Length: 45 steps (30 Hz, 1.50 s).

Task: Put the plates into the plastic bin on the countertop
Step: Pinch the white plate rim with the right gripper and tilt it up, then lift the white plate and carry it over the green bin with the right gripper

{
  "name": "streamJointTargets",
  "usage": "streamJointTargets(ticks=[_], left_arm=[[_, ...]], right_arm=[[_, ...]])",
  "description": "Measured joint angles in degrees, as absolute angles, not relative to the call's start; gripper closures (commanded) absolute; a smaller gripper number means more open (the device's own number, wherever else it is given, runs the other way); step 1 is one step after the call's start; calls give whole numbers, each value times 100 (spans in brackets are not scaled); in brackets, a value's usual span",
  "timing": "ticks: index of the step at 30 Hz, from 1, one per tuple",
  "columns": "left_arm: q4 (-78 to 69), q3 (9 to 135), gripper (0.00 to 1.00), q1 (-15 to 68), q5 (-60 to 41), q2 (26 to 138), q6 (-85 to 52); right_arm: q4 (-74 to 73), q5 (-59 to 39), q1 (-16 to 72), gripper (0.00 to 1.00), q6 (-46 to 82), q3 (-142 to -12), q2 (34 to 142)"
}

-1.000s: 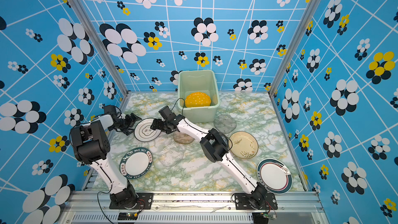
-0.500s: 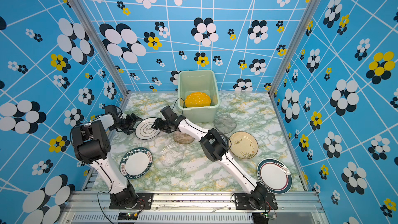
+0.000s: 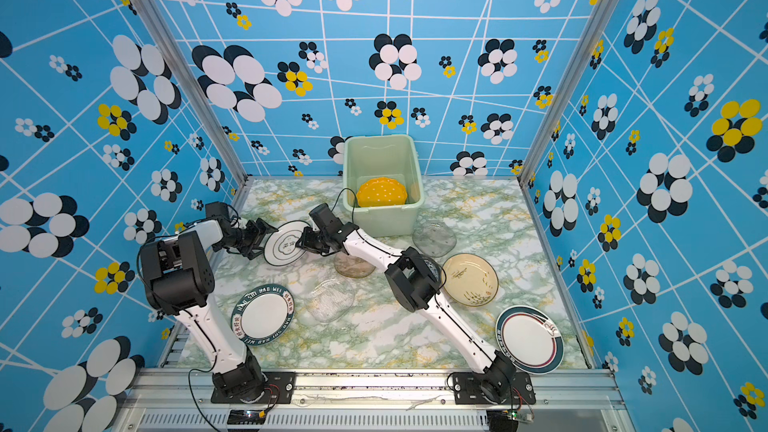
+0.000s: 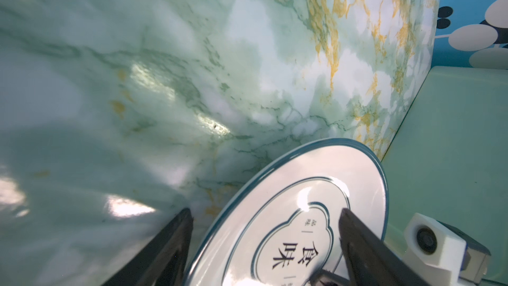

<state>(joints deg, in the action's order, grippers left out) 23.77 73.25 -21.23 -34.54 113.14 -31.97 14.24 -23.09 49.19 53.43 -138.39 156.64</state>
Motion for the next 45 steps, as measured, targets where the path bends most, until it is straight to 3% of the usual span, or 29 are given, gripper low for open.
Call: streamJointTargets(ticks=[11,24,31,35,45], left_arm=[[2377,7325,15,-2132,-3457,11314,-3194],[1879,7085,13,-2255,-3804,10645,-3686],[906,6805,10,-2285,-3977,10020,-4412],[539,6637,1,-2279,-4001,9756,-4692],[298,6521,1,-1806,-3964,8844,-4871]], right_arm=[[1199,-2392,4877,100,5321,-13915,15662],[1911,-2298,4801,100,4952,-13913,15404],[2606,-2259,4692,100,4195,-13911,14689],[3044,-2239,4654,100,3660,-13926,14219],[4021,-1973,4322,100,2823,-13948,13334]])
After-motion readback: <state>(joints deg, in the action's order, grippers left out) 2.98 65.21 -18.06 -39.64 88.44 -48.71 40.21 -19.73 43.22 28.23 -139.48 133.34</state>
